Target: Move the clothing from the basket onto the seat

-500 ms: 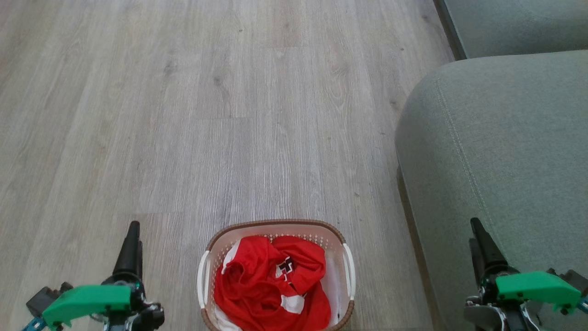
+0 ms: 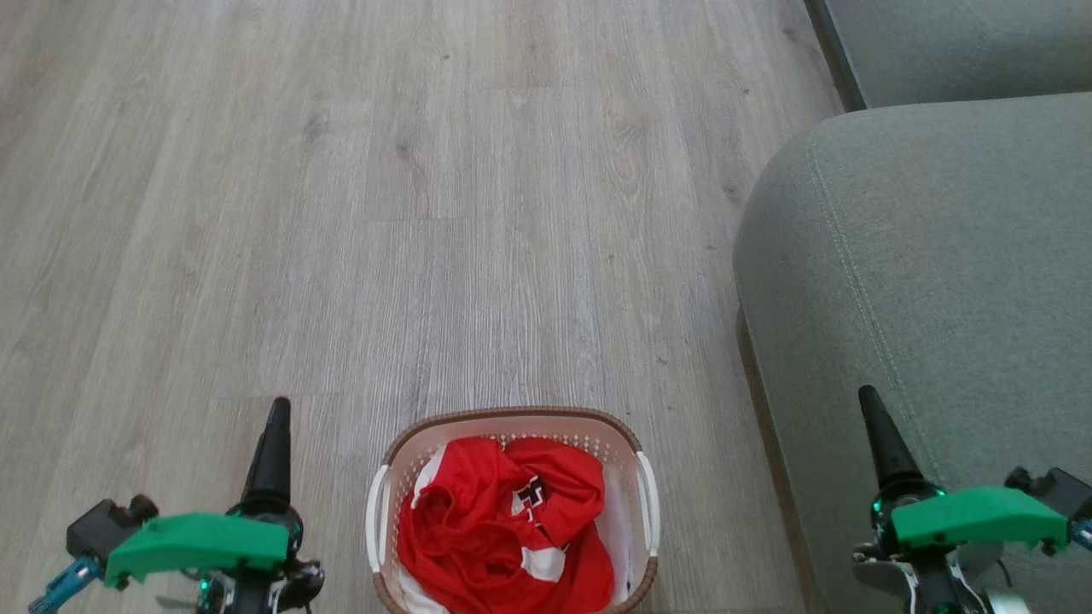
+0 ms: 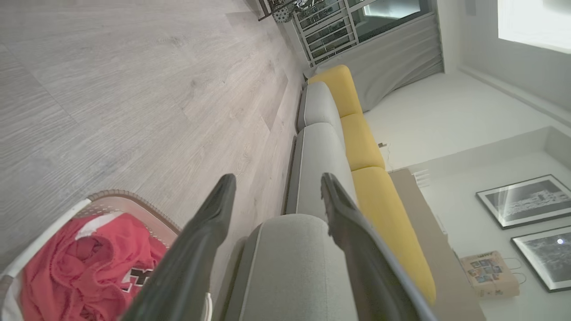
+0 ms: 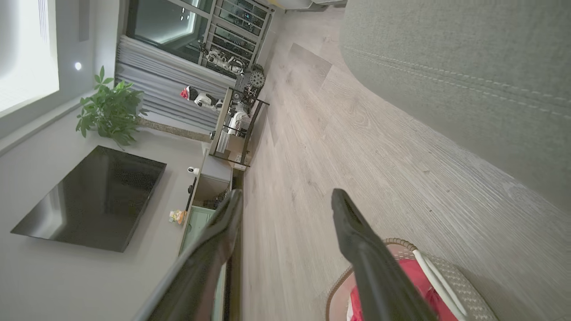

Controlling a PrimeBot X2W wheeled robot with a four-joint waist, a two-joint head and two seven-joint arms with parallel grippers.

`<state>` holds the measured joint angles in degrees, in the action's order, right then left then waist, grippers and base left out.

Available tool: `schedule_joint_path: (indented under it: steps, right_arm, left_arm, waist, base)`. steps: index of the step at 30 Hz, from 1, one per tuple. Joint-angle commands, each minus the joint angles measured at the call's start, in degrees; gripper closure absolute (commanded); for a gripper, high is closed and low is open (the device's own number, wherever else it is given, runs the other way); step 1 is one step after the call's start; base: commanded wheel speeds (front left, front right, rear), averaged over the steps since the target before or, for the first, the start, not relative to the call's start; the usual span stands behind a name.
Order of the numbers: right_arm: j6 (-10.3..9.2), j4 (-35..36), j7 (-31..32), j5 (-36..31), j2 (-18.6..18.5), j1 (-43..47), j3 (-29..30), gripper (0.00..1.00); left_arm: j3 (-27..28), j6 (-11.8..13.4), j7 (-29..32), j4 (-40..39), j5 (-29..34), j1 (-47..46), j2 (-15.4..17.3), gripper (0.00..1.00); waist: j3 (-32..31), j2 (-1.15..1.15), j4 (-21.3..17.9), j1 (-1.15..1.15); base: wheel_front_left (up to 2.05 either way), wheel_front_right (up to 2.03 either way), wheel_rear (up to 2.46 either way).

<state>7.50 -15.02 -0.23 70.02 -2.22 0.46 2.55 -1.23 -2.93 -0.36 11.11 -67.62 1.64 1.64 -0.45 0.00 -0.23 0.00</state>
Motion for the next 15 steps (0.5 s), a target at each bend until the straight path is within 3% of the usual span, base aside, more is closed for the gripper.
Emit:
schedule_joint_path:
  steps: [1, 15]
  right_arm:
    - [0.0, 2.49, -0.69, -1.73, -0.44, -2.01, -0.82, 0.0]
    - [0.0, 3.89, -3.07, -13.8, -0.47, -1.66, -2.93, 0.0]
  left_arm:
    - [0.42, 0.4, -0.74, -2.69, 1.93, -0.99, 0.68, 0.0]
    - [-1.14, 2.45, -3.09, -3.74, 16.25, 0.54, 0.83, 0.0]
  waist:
    - [0.0, 0.0, -0.01, 0.0]
    - [-0.25, 0.0, -0.22, 0.0]
  base:
    - [0.0, 0.0, 0.0]
    - [0.0, 0.0, 0.0]
